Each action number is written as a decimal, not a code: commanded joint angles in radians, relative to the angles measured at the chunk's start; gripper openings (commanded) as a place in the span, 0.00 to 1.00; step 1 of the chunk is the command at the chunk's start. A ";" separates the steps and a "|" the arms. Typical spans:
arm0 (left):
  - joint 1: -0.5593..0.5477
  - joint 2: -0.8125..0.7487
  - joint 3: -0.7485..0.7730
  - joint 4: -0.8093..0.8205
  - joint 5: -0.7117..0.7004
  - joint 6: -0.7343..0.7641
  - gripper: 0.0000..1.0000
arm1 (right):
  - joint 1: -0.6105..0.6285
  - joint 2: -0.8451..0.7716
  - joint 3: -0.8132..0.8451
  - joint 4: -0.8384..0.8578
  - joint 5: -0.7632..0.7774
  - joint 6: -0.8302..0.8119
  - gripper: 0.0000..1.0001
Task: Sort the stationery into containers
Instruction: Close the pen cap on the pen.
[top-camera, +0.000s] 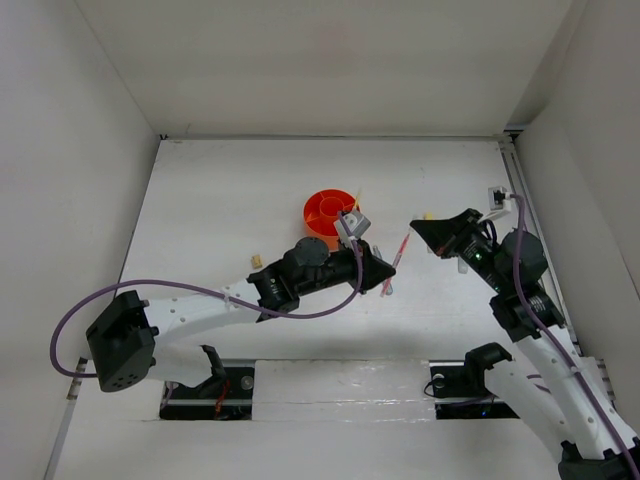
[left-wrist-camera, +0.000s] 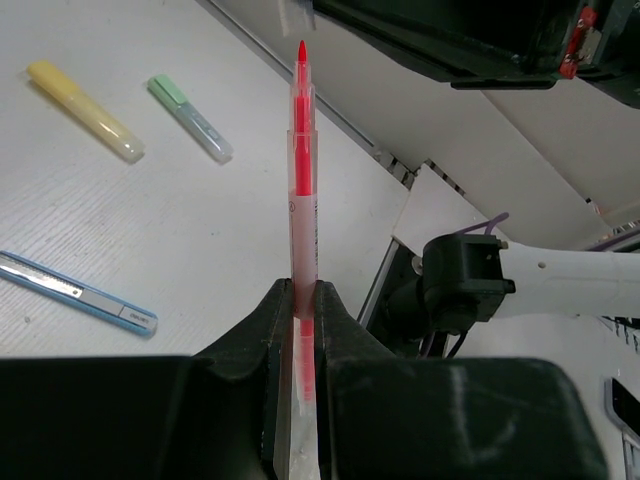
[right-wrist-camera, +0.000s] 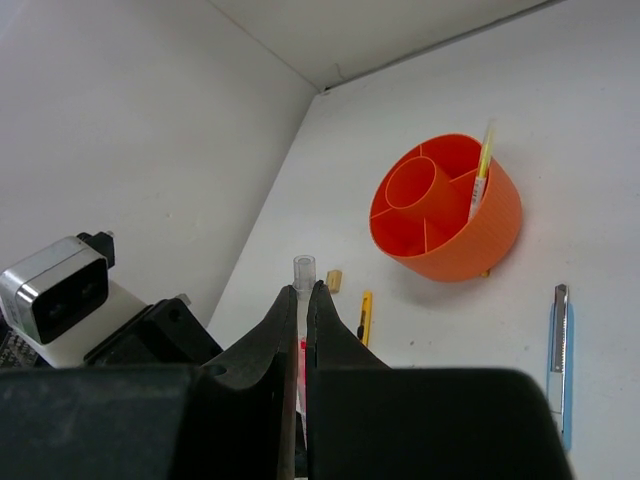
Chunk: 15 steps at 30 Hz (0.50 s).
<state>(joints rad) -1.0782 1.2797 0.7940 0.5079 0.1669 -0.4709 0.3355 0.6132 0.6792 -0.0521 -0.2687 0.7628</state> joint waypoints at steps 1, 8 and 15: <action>0.001 -0.033 0.051 0.041 -0.003 0.017 0.00 | 0.008 0.002 0.042 0.043 0.002 -0.016 0.00; 0.001 -0.033 0.051 0.041 -0.003 0.017 0.00 | 0.008 0.013 0.033 0.043 0.002 -0.016 0.00; 0.001 -0.023 0.060 0.041 -0.003 0.017 0.00 | 0.008 0.013 0.042 0.043 -0.007 -0.016 0.00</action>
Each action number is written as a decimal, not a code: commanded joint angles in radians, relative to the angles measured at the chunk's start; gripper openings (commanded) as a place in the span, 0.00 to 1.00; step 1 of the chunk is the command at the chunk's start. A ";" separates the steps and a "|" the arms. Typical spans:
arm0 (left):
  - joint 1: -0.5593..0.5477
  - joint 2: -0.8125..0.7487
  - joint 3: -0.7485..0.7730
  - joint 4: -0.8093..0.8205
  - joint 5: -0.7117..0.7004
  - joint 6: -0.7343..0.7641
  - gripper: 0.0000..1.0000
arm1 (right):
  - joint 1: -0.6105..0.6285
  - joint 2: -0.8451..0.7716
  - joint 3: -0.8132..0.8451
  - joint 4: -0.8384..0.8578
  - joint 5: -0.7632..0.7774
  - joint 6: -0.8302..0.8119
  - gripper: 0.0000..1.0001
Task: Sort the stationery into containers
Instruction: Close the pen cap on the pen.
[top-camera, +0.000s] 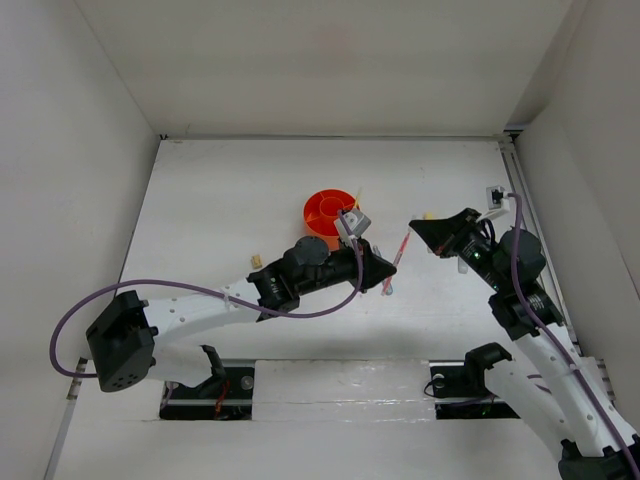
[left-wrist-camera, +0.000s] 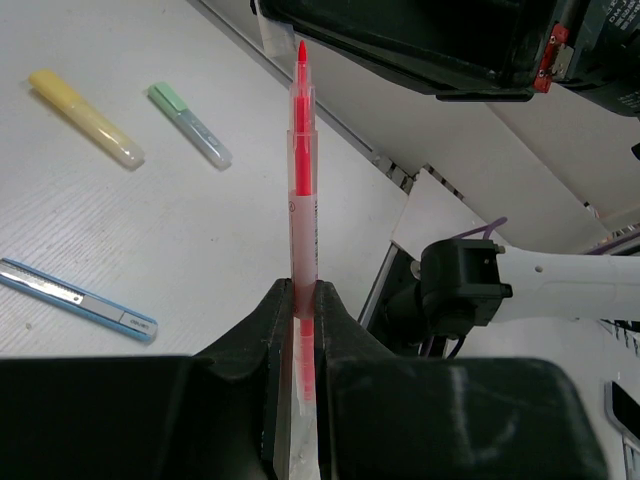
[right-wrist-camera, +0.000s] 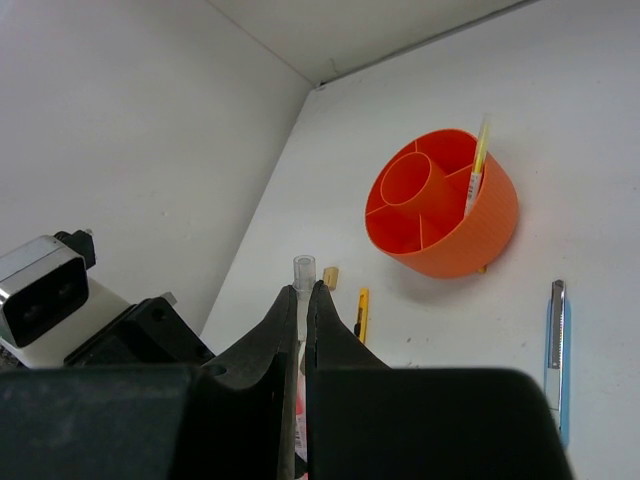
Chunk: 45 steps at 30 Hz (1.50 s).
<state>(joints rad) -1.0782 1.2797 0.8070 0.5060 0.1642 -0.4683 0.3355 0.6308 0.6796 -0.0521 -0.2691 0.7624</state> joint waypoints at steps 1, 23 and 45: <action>0.001 -0.014 0.047 0.043 0.000 0.014 0.00 | 0.008 -0.005 0.041 0.043 -0.007 -0.015 0.00; 0.001 0.004 0.038 0.052 0.028 0.005 0.00 | 0.008 -0.023 0.061 0.043 0.025 -0.015 0.00; 0.001 0.004 0.057 0.032 -0.009 0.014 0.00 | 0.008 -0.033 0.023 0.043 -0.004 -0.006 0.00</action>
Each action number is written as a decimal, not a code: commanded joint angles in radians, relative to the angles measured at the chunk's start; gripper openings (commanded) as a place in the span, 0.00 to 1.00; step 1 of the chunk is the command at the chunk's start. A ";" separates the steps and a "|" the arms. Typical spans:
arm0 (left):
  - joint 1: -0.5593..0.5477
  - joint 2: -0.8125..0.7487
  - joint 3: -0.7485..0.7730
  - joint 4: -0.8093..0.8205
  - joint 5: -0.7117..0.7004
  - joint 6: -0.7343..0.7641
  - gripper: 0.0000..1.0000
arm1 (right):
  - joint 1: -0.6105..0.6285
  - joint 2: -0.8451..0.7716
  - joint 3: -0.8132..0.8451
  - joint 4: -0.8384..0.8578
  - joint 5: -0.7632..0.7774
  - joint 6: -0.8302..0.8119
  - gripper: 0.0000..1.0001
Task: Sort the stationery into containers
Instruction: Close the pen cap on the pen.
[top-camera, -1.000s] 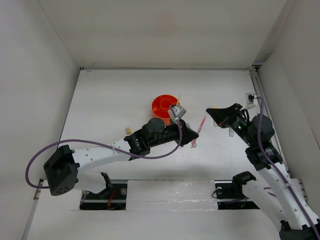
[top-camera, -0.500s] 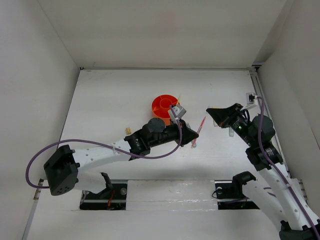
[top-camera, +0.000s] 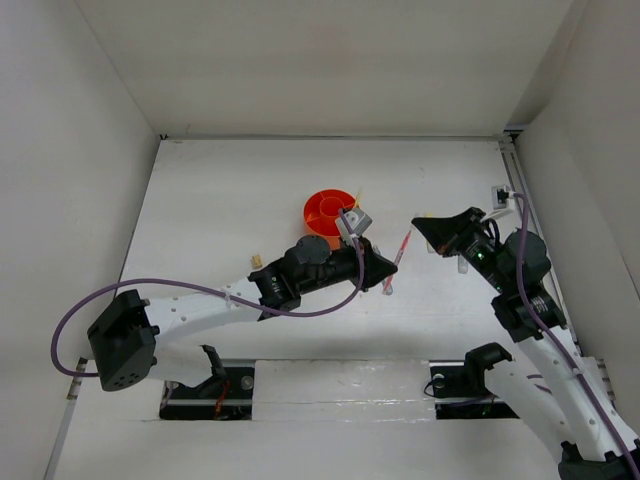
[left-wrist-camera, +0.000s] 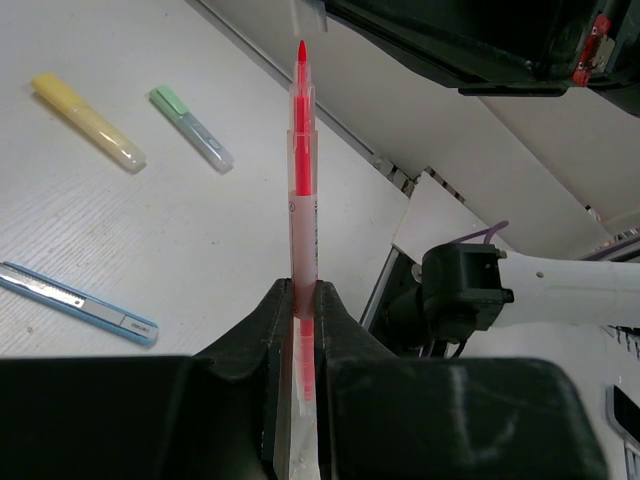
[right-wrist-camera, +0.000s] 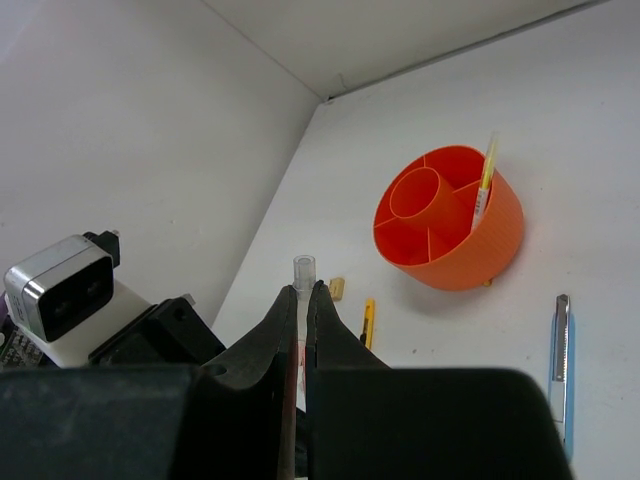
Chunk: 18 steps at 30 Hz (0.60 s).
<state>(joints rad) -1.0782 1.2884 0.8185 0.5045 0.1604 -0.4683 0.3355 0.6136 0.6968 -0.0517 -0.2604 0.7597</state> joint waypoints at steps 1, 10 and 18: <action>0.001 -0.004 0.054 0.034 -0.005 0.014 0.00 | 0.008 -0.015 0.006 0.042 -0.013 -0.003 0.00; 0.001 -0.004 0.054 0.034 -0.005 0.014 0.00 | 0.008 -0.015 -0.003 0.042 -0.013 -0.003 0.00; 0.001 -0.004 0.064 0.034 -0.005 0.014 0.00 | 0.008 0.003 -0.003 0.055 -0.013 -0.003 0.00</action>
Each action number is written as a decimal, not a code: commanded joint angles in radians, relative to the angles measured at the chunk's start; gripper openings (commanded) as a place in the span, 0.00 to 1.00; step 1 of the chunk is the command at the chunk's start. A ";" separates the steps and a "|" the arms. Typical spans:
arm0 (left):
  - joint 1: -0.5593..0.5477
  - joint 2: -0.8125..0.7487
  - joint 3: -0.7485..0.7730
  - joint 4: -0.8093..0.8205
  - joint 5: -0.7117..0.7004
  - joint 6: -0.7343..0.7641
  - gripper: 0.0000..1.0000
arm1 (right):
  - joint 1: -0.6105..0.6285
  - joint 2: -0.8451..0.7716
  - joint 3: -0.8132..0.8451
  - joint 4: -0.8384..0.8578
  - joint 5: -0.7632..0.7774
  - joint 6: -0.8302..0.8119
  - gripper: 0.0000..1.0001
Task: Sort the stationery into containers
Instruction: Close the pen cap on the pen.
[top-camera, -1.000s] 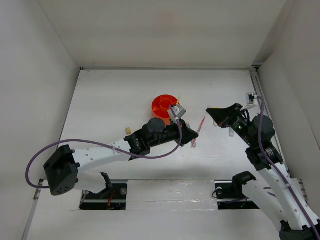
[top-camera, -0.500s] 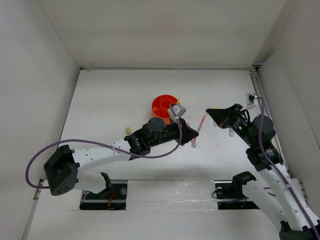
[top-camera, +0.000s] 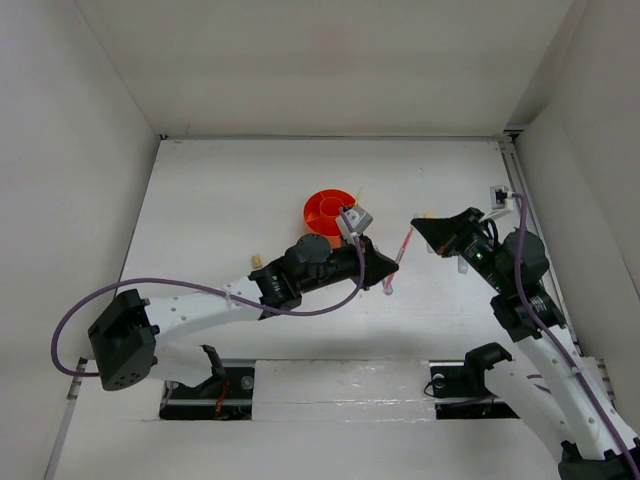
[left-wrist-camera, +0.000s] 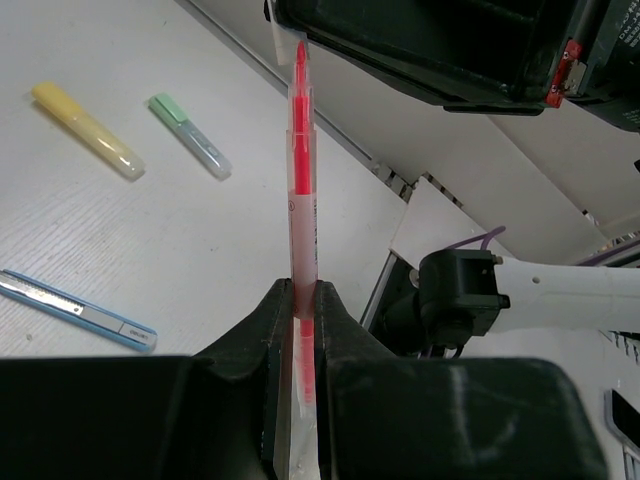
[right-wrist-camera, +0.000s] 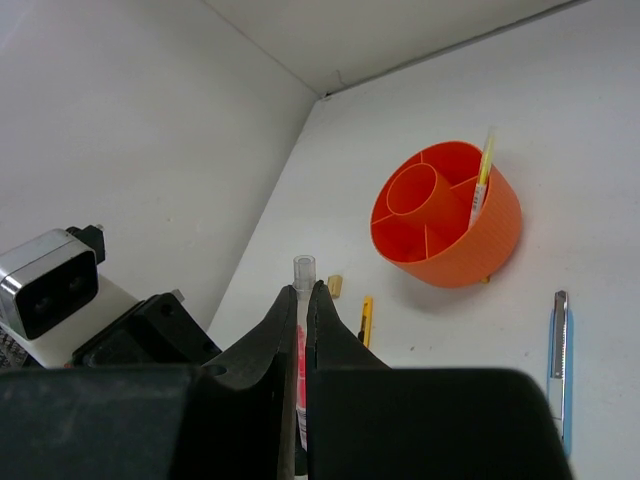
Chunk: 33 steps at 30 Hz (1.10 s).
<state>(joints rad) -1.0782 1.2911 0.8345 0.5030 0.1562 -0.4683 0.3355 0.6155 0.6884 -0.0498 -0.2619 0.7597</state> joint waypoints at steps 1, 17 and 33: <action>0.001 -0.007 0.048 0.035 -0.001 0.014 0.00 | 0.008 0.001 0.005 0.053 -0.011 -0.003 0.00; 0.001 0.013 0.078 0.078 -0.030 -0.007 0.00 | 0.045 0.020 -0.004 0.073 0.027 -0.003 0.00; 0.001 0.013 0.089 0.088 -0.084 -0.016 0.00 | 0.054 0.059 -0.004 0.050 0.062 -0.051 0.00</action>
<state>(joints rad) -1.0782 1.3251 0.8665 0.4915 0.0998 -0.4808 0.3702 0.6701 0.6857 0.0082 -0.2024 0.7403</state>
